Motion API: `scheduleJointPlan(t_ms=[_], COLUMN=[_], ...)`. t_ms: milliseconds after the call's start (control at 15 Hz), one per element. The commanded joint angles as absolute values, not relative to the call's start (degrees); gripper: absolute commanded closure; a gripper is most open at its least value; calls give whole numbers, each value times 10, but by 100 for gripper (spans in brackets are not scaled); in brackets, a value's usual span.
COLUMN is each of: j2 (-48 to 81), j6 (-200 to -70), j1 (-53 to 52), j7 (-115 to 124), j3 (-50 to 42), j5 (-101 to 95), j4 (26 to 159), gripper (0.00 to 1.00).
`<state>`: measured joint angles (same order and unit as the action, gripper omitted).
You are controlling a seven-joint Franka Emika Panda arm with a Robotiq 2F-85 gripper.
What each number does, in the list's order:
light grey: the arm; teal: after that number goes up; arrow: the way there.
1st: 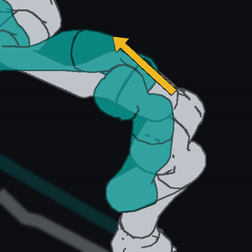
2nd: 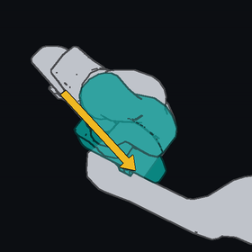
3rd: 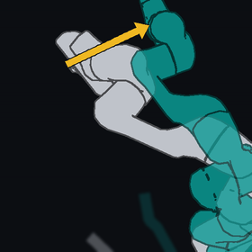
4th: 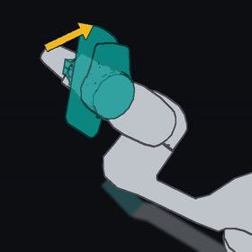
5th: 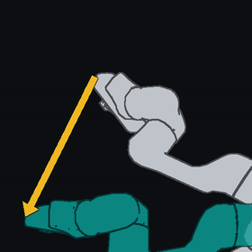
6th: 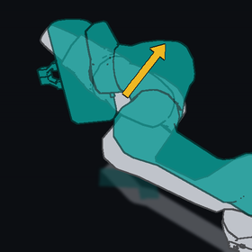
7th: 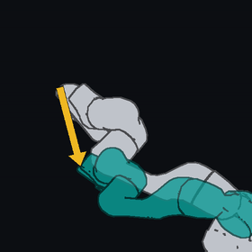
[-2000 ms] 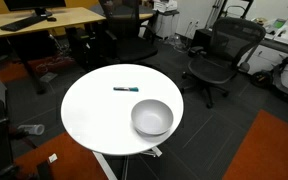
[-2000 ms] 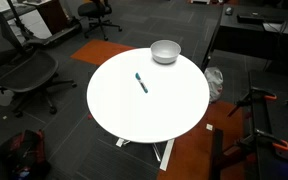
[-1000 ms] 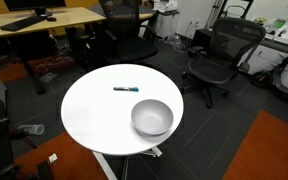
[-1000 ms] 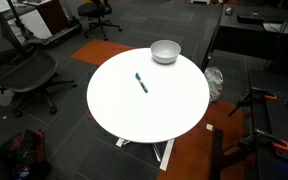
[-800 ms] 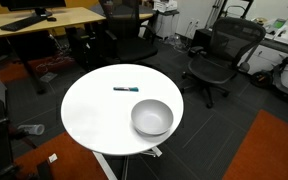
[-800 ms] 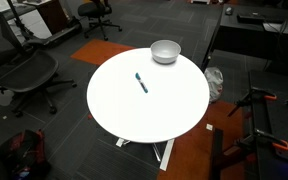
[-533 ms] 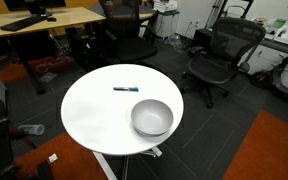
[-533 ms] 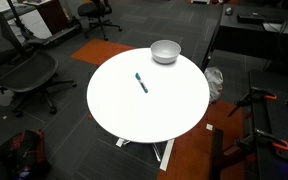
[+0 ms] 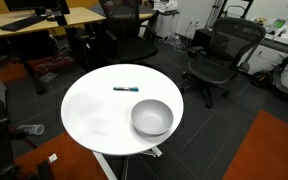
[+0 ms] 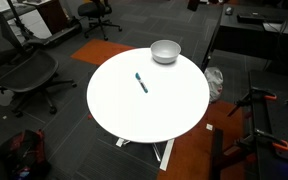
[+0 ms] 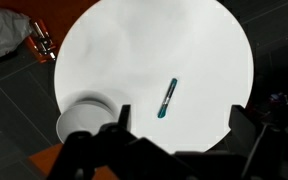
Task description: Pick up the pen and put it in the bowl
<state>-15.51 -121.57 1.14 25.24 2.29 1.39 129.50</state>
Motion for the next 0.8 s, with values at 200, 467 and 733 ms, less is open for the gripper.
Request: scheduleJointPlan(t_ms=[200,467,733], j2=[-82,-36,7], j6=[-1260,-1282,-1301], j1=[18,14,8], j7=[349,395,424], j3=[36,31,23], j5=[8,-4,-13], j4=[1259,1244,1232], gripper=[0,0,0])
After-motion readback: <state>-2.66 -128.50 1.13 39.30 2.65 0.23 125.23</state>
